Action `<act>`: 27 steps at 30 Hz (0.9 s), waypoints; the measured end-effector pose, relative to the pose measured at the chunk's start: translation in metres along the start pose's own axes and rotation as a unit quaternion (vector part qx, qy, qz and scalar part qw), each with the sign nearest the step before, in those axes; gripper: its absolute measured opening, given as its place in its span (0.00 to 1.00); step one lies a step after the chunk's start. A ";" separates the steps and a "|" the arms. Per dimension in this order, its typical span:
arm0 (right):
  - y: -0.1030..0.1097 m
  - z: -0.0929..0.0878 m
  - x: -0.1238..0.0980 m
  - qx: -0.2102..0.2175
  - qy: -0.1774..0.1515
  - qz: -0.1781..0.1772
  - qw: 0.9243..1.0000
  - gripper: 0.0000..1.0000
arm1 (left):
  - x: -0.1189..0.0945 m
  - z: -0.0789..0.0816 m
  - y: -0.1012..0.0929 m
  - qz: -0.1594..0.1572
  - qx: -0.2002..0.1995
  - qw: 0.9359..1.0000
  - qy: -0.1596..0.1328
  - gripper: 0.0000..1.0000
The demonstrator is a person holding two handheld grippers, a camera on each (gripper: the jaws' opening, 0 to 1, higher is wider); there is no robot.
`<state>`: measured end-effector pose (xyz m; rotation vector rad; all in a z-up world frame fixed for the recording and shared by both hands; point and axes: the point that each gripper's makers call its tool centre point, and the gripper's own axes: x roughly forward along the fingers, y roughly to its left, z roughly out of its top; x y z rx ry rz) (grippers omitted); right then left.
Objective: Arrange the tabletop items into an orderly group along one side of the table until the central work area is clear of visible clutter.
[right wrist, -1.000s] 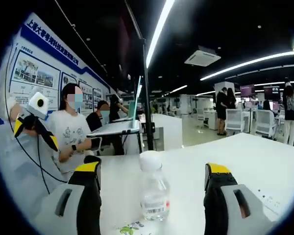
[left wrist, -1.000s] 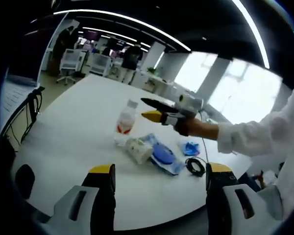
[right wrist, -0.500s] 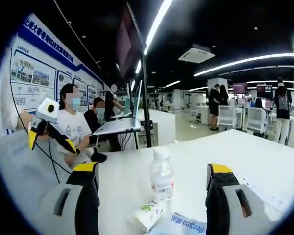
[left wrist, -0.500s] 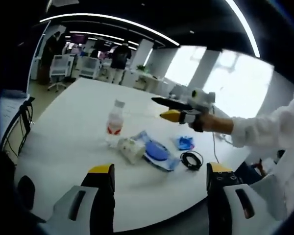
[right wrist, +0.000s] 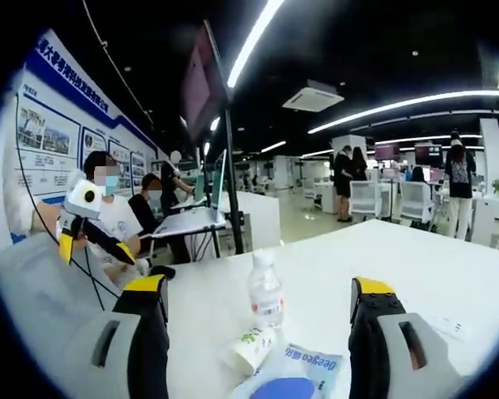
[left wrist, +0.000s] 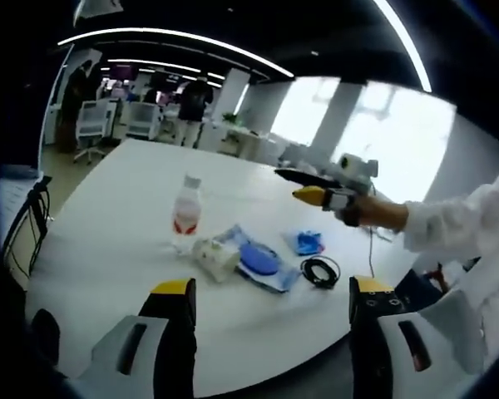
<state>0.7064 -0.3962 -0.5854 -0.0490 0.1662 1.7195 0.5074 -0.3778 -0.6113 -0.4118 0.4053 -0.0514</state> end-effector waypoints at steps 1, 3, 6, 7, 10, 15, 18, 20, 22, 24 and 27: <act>-0.001 -0.001 -0.002 0.001 0.002 -0.003 1.000 0.89 | 0.000 0.000 0.000 -0.001 0.000 1.000 0.000 0.71; -0.004 -0.003 -0.005 0.005 0.005 -0.012 1.000 0.88 | 0.000 0.000 -0.001 -0.003 0.001 1.000 0.000 0.71; -0.006 -0.005 -0.009 0.010 0.000 -0.022 1.000 0.87 | 0.001 -0.001 -0.002 -0.006 0.002 1.000 0.003 0.71; -0.006 -0.006 -0.010 0.011 0.001 -0.024 1.000 0.87 | 0.001 -0.001 -0.002 -0.006 0.003 1.000 0.004 0.71; -0.005 -0.011 -0.010 0.016 0.004 -0.027 1.000 0.87 | 0.002 -0.003 -0.004 -0.010 0.006 1.000 0.010 0.71; -0.003 -0.014 -0.005 0.026 0.004 -0.028 0.999 0.87 | 0.003 -0.005 -0.007 -0.014 0.008 1.000 0.015 0.71; -0.002 -0.015 -0.004 0.030 0.003 -0.026 0.999 0.86 | 0.003 -0.006 -0.006 -0.012 0.007 1.000 0.016 0.71; -0.001 -0.018 -0.004 0.038 0.006 -0.027 0.999 0.86 | 0.003 -0.006 -0.005 -0.011 0.004 1.000 0.017 0.71; -0.001 -0.019 -0.007 0.047 0.002 -0.030 0.998 0.85 | 0.003 -0.006 -0.004 -0.010 0.002 1.000 0.017 0.70; -0.002 -0.019 -0.011 0.057 -0.006 -0.037 0.998 0.84 | 0.003 -0.006 -0.003 -0.008 0.004 1.000 0.018 0.70; 0.000 -0.019 -0.020 0.066 -0.013 -0.045 0.997 0.84 | 0.004 -0.004 -0.002 -0.009 0.003 1.000 0.018 0.70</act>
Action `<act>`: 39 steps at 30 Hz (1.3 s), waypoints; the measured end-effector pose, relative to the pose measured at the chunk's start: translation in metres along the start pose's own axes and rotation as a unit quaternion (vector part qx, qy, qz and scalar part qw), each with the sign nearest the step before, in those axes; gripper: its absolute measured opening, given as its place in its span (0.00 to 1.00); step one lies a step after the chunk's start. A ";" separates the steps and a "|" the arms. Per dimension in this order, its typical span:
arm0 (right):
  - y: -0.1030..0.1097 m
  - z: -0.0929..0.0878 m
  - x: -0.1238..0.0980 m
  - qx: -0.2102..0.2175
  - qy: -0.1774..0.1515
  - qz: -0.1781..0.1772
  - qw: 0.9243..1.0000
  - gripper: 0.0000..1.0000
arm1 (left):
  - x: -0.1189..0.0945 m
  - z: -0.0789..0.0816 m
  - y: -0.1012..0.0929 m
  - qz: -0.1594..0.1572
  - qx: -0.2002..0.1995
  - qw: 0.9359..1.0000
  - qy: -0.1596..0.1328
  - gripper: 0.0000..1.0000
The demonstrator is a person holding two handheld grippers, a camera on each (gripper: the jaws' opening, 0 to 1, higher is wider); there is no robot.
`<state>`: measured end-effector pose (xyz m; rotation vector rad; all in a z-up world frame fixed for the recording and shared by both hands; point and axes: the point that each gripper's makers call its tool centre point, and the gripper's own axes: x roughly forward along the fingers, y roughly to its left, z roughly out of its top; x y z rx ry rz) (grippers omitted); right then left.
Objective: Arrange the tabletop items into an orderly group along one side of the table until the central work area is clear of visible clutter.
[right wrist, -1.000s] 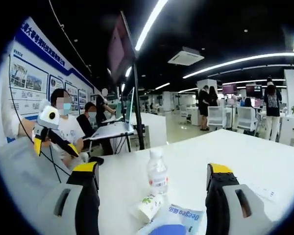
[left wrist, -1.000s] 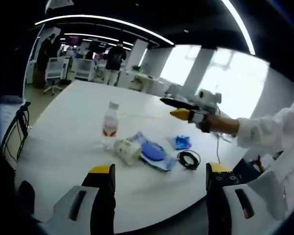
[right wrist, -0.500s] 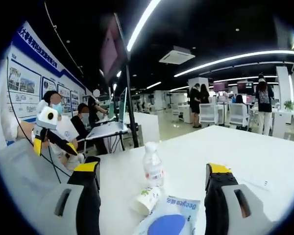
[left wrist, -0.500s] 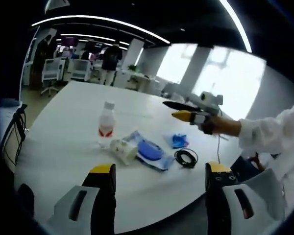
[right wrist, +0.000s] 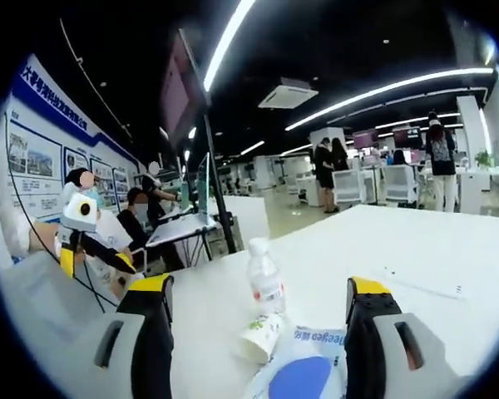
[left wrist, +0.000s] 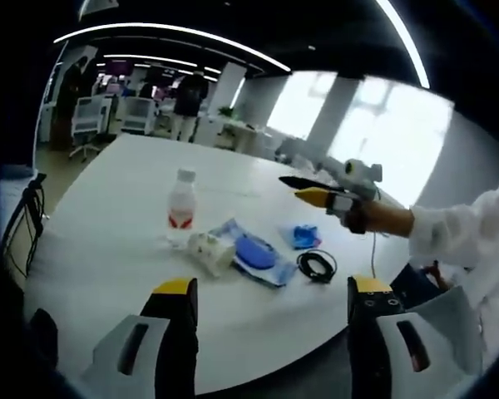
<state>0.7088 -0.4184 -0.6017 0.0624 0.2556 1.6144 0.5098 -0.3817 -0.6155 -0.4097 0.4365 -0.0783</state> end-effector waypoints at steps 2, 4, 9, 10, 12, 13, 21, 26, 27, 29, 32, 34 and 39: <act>0.001 -0.001 -0.007 0.008 -0.003 -0.007 1.000 0.83 | 0.002 0.004 0.001 -0.012 -0.002 1.000 -0.002 0.69; -0.001 -0.003 -0.015 0.023 -0.007 -0.023 0.999 0.83 | 0.003 0.008 0.006 -0.011 -0.003 1.000 -0.004 0.69; 0.001 -0.010 -0.029 0.035 -0.010 -0.034 0.999 0.82 | 0.010 0.023 0.015 -0.004 0.007 1.000 -0.005 0.67; 0.001 -0.011 -0.030 0.037 -0.011 -0.036 0.999 0.81 | 0.013 0.027 0.013 -0.008 0.019 1.000 0.000 0.67; 0.000 -0.012 -0.034 0.047 -0.012 -0.044 0.998 0.81 | 0.019 0.034 0.007 -0.021 0.037 0.999 0.008 0.67; -0.001 -0.013 -0.036 0.055 -0.012 -0.049 0.997 0.79 | 0.022 0.037 0.005 -0.027 0.045 0.999 0.011 0.67; -0.002 -0.017 -0.050 0.081 -0.015 -0.072 0.994 0.77 | 0.052 0.053 -0.006 -0.059 0.092 0.993 0.042 0.67; -0.002 -0.025 -0.061 0.100 -0.010 -0.093 0.991 0.74 | 0.068 0.051 -0.010 -0.079 0.116 0.988 0.061 0.67; -0.002 -0.025 -0.063 0.103 -0.009 -0.096 0.990 0.74 | 0.071 0.051 -0.010 -0.083 0.115 0.988 0.063 0.67; -0.002 -0.026 -0.068 0.108 -0.012 -0.103 0.989 0.74 | 0.075 0.049 -0.010 -0.088 0.117 0.987 0.071 0.67; -0.002 -0.026 -0.075 0.122 -0.016 -0.113 0.986 0.74 | 0.080 0.049 -0.010 -0.092 0.127 0.985 0.079 0.67; -0.002 -0.027 -0.079 0.131 -0.019 -0.120 0.984 0.74 | 0.084 0.049 -0.010 -0.096 0.136 0.983 0.084 0.67; -0.004 -0.033 -0.088 0.147 -0.020 -0.136 0.980 0.73 | 0.097 0.051 -0.011 -0.107 0.140 0.980 0.089 0.67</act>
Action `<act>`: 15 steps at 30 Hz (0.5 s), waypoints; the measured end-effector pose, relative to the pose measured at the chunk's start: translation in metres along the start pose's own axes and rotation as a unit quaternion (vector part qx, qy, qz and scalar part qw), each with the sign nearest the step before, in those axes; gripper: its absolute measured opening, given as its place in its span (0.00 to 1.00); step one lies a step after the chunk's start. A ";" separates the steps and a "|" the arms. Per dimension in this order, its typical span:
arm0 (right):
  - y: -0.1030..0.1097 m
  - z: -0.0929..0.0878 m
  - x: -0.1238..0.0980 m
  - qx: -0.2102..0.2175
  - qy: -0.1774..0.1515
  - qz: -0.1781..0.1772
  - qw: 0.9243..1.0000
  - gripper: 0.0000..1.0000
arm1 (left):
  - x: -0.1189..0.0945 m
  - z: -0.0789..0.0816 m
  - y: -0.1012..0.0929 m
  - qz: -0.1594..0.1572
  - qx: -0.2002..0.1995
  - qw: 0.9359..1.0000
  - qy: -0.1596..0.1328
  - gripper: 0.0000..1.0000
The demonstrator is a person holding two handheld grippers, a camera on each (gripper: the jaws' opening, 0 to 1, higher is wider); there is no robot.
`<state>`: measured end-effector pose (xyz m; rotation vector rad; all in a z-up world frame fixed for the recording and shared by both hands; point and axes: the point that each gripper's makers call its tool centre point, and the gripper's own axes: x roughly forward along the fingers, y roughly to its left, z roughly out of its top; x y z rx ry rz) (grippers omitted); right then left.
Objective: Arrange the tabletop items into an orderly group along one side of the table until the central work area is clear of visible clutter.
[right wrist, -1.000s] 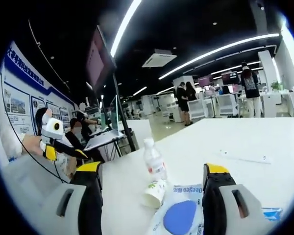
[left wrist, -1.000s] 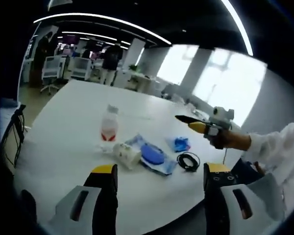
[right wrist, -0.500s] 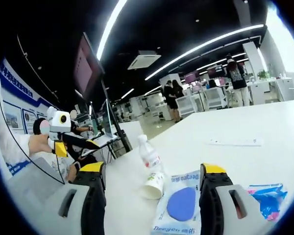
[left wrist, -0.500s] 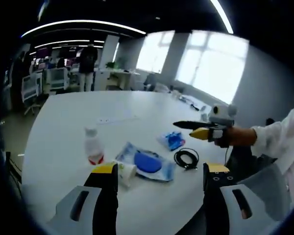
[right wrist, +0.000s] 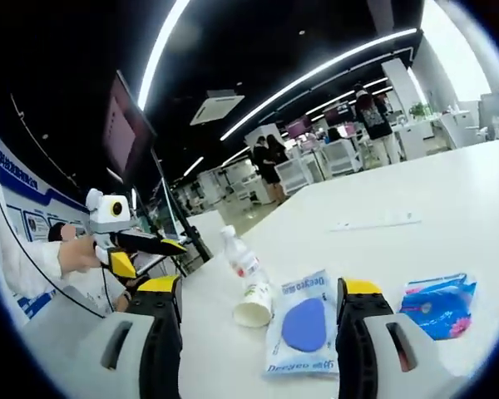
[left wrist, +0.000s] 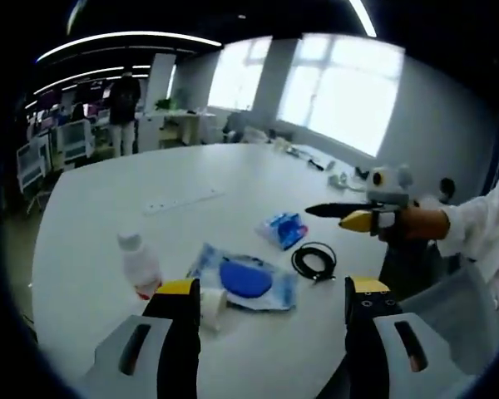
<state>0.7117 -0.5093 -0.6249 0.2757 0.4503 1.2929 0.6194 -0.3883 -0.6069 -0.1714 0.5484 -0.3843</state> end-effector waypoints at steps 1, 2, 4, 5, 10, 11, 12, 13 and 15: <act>-0.001 -0.001 -0.002 0.002 0.000 -0.004 1.000 0.73 | 0.002 0.000 0.000 -0.002 0.002 1.000 0.002 0.67; -0.002 -0.002 -0.003 0.003 0.000 -0.006 1.000 0.73 | 0.005 0.000 0.001 -0.005 0.005 1.000 0.004 0.67; -0.004 -0.005 -0.006 0.008 0.003 -0.011 1.000 0.73 | 0.010 0.000 0.002 -0.009 0.008 1.000 0.010 0.67; -0.005 -0.006 -0.006 0.009 0.004 -0.012 1.000 0.73 | 0.012 -0.001 0.002 -0.011 0.009 1.000 0.013 0.67; -0.010 -0.009 -0.014 0.020 0.000 -0.028 0.999 0.72 | 0.020 -0.001 0.005 -0.018 0.014 0.999 0.023 0.67; -0.010 -0.010 -0.015 0.023 0.000 -0.030 0.999 0.72 | 0.021 -0.001 0.006 -0.018 0.014 0.999 0.024 0.67; -0.011 -0.013 -0.016 0.027 0.002 -0.034 0.999 0.71 | 0.023 -0.002 0.007 -0.018 0.014 0.999 0.028 0.66; -0.011 -0.015 -0.017 0.030 0.004 -0.036 0.999 0.71 | 0.025 -0.003 0.009 -0.017 0.013 0.999 0.032 0.66; -0.011 -0.021 -0.018 0.031 0.009 -0.038 0.999 0.71 | 0.028 -0.002 0.011 -0.018 0.012 0.999 0.028 0.66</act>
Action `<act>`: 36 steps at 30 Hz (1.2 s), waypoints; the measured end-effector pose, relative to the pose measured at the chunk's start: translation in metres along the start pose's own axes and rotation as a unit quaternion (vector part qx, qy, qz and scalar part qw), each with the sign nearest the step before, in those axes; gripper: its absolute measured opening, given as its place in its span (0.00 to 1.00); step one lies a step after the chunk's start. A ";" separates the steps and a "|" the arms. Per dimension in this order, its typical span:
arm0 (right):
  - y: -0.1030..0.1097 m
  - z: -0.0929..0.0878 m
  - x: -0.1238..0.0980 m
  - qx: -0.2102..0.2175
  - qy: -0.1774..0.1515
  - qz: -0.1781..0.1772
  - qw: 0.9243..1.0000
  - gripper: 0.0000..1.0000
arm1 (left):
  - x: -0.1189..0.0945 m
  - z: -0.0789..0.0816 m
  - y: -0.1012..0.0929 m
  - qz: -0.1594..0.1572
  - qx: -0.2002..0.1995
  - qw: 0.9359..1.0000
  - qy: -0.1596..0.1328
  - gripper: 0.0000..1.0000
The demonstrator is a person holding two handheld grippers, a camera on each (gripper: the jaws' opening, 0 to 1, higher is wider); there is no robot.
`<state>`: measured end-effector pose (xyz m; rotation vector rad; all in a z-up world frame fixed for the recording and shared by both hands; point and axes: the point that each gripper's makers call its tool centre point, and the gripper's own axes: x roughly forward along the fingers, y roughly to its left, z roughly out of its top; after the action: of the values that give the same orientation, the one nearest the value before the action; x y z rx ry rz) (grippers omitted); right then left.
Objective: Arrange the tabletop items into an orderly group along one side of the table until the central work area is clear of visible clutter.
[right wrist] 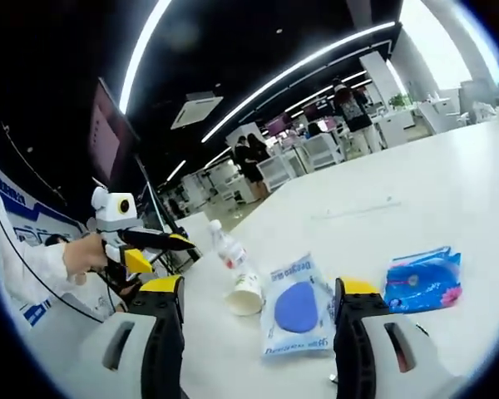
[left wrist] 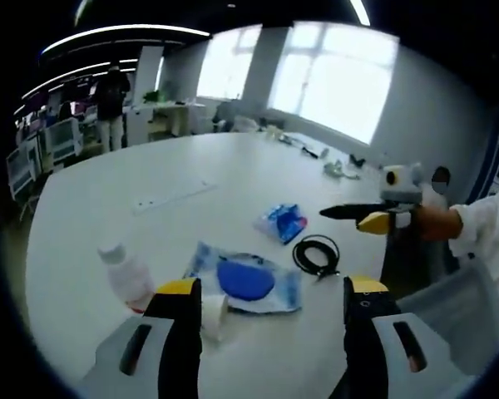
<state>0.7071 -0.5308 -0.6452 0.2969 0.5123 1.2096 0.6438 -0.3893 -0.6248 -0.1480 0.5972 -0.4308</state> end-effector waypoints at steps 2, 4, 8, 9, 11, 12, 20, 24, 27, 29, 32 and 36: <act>-0.001 -0.005 -0.001 0.003 0.004 -0.003 1.000 0.71 | 0.003 0.000 0.001 -0.001 -0.009 1.000 -0.002 0.66; -0.001 -0.008 -0.001 0.007 0.007 -0.005 1.000 0.71 | 0.005 0.001 0.001 -0.003 -0.011 1.000 -0.004 0.66; -0.003 -0.011 0.001 0.009 0.014 -0.006 1.000 0.71 | 0.008 -0.002 0.001 -0.005 -0.011 1.000 0.001 0.66; -0.003 -0.011 0.002 0.009 0.014 -0.007 1.000 0.70 | 0.008 -0.003 0.002 -0.005 -0.011 1.000 0.003 0.66; -0.004 -0.011 0.003 0.013 0.011 -0.008 1.000 0.70 | 0.009 -0.004 0.003 -0.003 -0.010 1.000 0.007 0.65; -0.004 -0.011 0.003 0.015 0.011 -0.009 1.000 0.70 | 0.010 -0.004 0.005 -0.002 -0.010 1.000 0.009 0.65; -0.007 -0.030 0.004 0.017 0.031 -0.024 0.999 0.67 | 0.020 0.003 0.016 0.013 -0.021 1.000 0.009 0.64; -0.011 -0.041 0.001 0.038 0.035 -0.036 0.998 0.66 | 0.033 0.006 0.017 0.012 -0.025 1.000 0.010 0.64; -0.016 -0.047 -0.002 0.044 0.042 -0.054 0.997 0.64 | 0.042 0.002 0.019 0.011 -0.020 0.999 0.024 0.63; -0.020 -0.049 -0.005 0.050 0.040 -0.065 0.996 0.63 | 0.048 0.000 0.021 0.014 -0.017 0.999 0.031 0.63; -0.026 -0.048 -0.008 0.076 0.028 -0.082 0.993 0.63 | 0.055 0.000 0.027 0.027 -0.011 0.999 0.039 0.64; -0.027 -0.055 -0.008 0.091 0.029 -0.084 0.992 0.63 | 0.064 0.002 0.038 0.045 -0.007 0.998 0.046 0.63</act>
<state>0.6974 -0.5505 -0.7032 0.3678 0.6857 1.0125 0.7061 -0.3831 -0.6653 -0.1145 0.6957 -0.3468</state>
